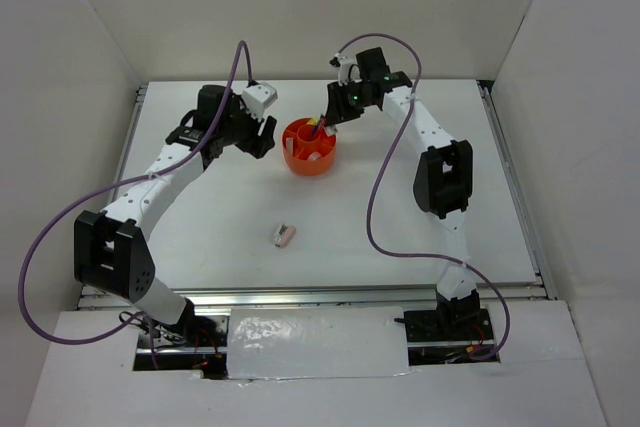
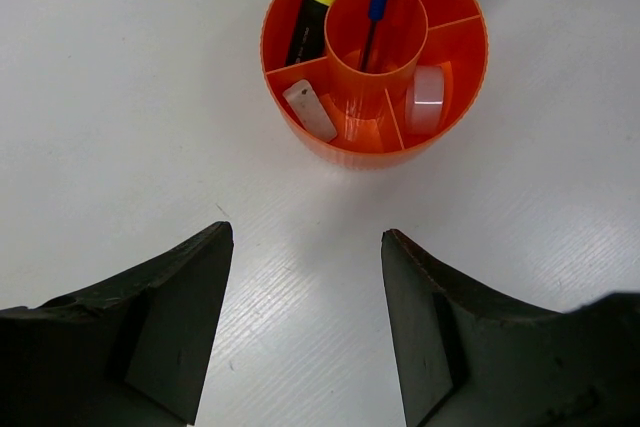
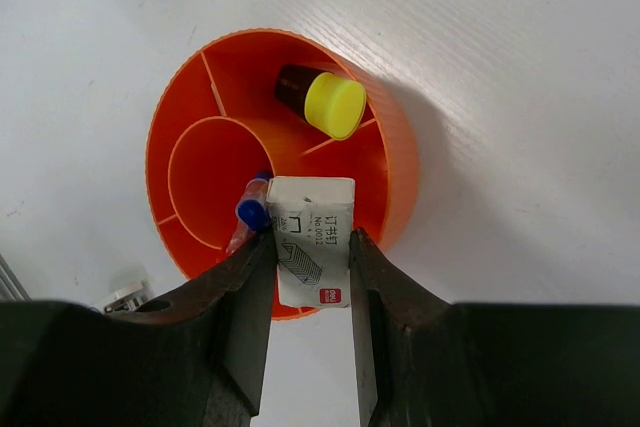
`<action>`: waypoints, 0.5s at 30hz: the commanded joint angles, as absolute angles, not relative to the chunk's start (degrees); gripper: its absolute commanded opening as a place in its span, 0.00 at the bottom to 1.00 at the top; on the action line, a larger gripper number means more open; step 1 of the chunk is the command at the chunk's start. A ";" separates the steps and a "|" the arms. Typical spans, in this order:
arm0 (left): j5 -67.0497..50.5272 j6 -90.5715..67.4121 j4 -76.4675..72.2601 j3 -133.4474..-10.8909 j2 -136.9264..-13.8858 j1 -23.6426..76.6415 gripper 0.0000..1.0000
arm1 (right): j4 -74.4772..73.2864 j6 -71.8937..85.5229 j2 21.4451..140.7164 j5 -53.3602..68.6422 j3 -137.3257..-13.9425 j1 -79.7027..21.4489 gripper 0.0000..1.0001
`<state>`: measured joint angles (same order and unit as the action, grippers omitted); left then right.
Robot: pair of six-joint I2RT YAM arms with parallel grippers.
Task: Sort the stationery into containers
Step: Place the stapler in the storage box.
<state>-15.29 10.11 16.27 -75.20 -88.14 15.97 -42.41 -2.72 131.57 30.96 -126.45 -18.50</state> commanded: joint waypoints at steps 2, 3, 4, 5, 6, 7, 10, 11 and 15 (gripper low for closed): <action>-16.70 9.23 14.41 -74.97 -86.22 15.29 0.73 | -40.17 -2.20 131.57 32.87 -129.29 -19.42 0.17; -16.61 9.23 14.33 -74.71 -86.13 15.29 0.73 | -40.34 -2.20 131.83 33.05 -129.29 -19.42 0.18; -16.79 9.23 14.24 -74.71 -86.05 15.29 0.73 | -40.34 -2.20 131.84 33.13 -129.29 -19.42 0.18; -16.61 9.23 14.33 -74.62 -86.04 15.29 0.73 | -40.43 -2.20 132.01 33.31 -129.29 -19.42 0.19; -16.52 9.23 14.33 -74.62 -86.13 15.21 0.73 | -40.34 -2.11 131.92 33.48 -129.29 -19.51 0.19; -16.61 9.23 14.33 -74.62 -86.13 15.12 0.73 | -40.52 -2.11 132.01 33.66 -129.29 -19.60 0.23; -16.70 9.23 14.15 -74.62 -86.13 15.03 0.73 | -40.69 -2.20 132.19 34.01 -129.29 -19.69 0.40; -16.79 9.23 14.15 -74.53 -86.13 14.94 0.73 | -40.69 -2.28 132.19 33.93 -129.29 -19.69 0.43; -16.52 9.14 13.97 -74.62 -86.22 14.85 0.73 | -40.78 -2.11 132.19 33.92 -129.29 -19.69 0.66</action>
